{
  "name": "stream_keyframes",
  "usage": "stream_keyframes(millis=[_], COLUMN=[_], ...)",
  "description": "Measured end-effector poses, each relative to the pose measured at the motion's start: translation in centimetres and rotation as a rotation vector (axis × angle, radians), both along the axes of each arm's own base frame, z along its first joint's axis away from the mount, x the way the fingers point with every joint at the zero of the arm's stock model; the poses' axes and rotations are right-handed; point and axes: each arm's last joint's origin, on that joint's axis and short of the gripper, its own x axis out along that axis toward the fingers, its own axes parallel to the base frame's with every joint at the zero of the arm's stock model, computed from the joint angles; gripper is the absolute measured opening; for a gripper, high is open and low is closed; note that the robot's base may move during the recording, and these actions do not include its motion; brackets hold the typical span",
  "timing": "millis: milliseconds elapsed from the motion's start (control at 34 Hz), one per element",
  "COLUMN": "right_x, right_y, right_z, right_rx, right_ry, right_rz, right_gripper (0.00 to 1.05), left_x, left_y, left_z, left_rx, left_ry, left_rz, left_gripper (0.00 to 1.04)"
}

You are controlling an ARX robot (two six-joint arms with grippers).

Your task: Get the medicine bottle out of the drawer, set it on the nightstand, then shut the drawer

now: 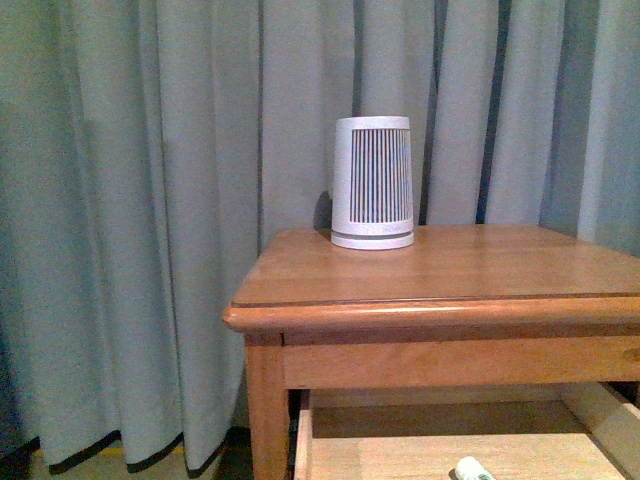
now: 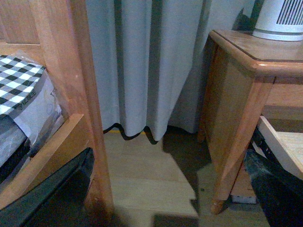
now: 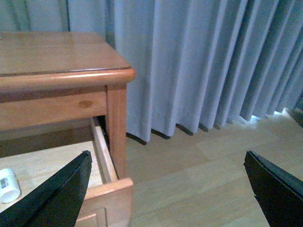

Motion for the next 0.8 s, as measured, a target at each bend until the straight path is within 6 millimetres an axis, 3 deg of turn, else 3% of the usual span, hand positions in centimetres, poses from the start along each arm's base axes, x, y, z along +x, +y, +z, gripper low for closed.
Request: stream_keyframes(millis=[118, 177, 295, 560, 795], right_x=[3.2, 5.8, 10.8, 19.4, 23.7], right_y=[0.6, 1.0, 2.1, 5.1, 7.3], right_z=[2.2, 3.1, 3.3, 0.6, -3.4], right_rx=[0.009, 0.028, 0.084, 0.200, 0.225], right_ry=[0.053, 0.117, 0.289, 0.528, 0.681], right_rz=[0.094, 0.143, 0.242, 0.384, 0.421], right_gripper=[0.98, 0.98, 0.98, 0.98, 0.98], left_x=[0.0, 0.0, 0.0, 0.0, 0.0], left_y=[0.0, 0.0, 0.0, 0.0, 0.0], left_z=[0.0, 0.0, 0.0, 0.0, 0.0], left_rx=[0.000, 0.000, 0.000, 0.000, 0.000], left_ry=[0.000, 0.000, 0.000, 0.000, 0.000], left_rz=[0.000, 0.000, -0.001, -0.001, -0.001], left_gripper=[0.98, 0.98, 0.98, 0.98, 0.98])
